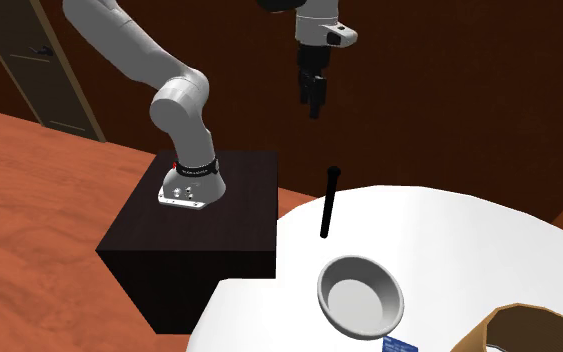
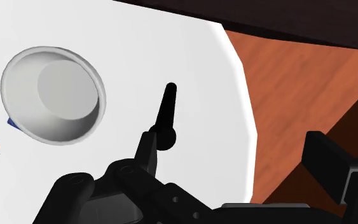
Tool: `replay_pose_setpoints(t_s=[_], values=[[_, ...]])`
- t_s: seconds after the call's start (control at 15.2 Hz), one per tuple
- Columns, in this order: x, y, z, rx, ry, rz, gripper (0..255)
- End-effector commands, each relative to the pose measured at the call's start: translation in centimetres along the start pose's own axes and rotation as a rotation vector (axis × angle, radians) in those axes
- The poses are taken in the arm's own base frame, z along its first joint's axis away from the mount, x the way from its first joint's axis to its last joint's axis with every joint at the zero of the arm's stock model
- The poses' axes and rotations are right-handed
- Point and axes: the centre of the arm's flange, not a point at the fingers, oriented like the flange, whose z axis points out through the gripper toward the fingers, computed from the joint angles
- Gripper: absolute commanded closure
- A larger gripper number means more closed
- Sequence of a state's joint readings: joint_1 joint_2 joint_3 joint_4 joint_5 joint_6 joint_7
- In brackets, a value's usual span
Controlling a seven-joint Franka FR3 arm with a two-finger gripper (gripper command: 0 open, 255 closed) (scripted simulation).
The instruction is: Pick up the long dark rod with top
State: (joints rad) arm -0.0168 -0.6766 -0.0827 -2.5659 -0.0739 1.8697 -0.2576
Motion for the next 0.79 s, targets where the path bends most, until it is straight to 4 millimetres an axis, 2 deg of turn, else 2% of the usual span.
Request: replay_pose_setpoints(t_s=[0.0,0.73], values=[[1.0,1.6,2.3,0.024,0.007,-0.018,0],[6.9,7.6,15.0,0.157,0.035,-0.113,0]])
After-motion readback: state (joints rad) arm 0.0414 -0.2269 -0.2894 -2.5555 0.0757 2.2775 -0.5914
